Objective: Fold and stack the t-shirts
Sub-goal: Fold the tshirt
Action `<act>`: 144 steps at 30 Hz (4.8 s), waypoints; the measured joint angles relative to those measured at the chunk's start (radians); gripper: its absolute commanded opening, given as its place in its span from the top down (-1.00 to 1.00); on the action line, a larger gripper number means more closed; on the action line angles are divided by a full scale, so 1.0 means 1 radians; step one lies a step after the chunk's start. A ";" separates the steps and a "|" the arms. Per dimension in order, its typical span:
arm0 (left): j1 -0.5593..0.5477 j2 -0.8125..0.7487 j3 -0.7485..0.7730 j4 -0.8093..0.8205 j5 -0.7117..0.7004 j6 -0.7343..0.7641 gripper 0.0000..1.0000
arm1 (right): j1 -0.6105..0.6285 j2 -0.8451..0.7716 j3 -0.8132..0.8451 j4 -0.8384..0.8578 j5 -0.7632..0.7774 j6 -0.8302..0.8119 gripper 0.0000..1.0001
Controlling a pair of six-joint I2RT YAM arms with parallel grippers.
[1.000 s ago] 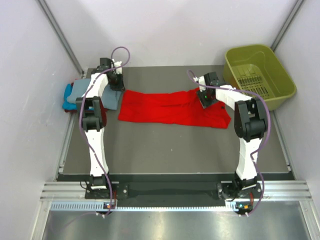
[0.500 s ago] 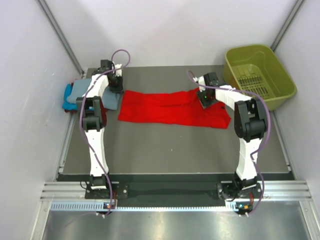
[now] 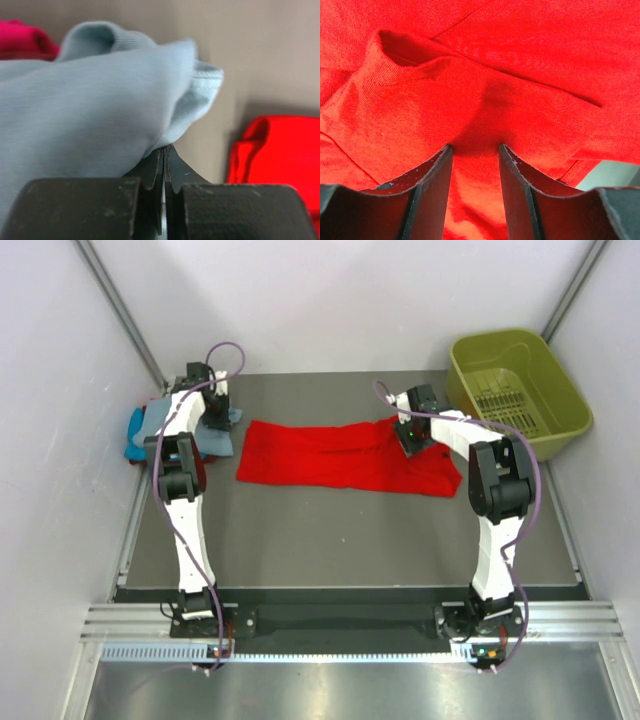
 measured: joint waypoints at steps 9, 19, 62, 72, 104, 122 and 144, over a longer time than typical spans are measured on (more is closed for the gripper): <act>0.064 0.003 0.008 0.001 -0.008 0.018 1.00 | 0.003 -0.001 0.000 0.000 0.006 0.000 0.14; 0.098 0.003 0.011 -0.002 0.005 0.043 1.00 | 0.011 -0.001 0.000 0.001 0.019 -0.007 0.14; -0.105 -0.264 -0.203 -0.066 0.285 0.014 -0.97 | -0.047 -0.070 0.005 0.019 0.027 0.057 0.11; -0.159 -0.082 -0.073 -0.066 0.257 0.020 -0.97 | -0.058 0.011 0.023 0.022 0.005 0.066 0.11; -0.272 -0.354 -0.527 -0.046 -0.058 0.075 -0.97 | -0.106 0.418 0.644 -0.029 -0.121 0.124 -0.06; -0.247 -0.251 -0.099 -0.067 -0.184 0.106 -0.74 | -0.109 0.329 0.523 -0.017 -0.121 0.130 -0.08; -0.165 -0.065 -0.082 -0.136 -0.061 0.156 1.00 | -0.136 -0.063 0.099 -0.111 -0.166 0.176 -0.08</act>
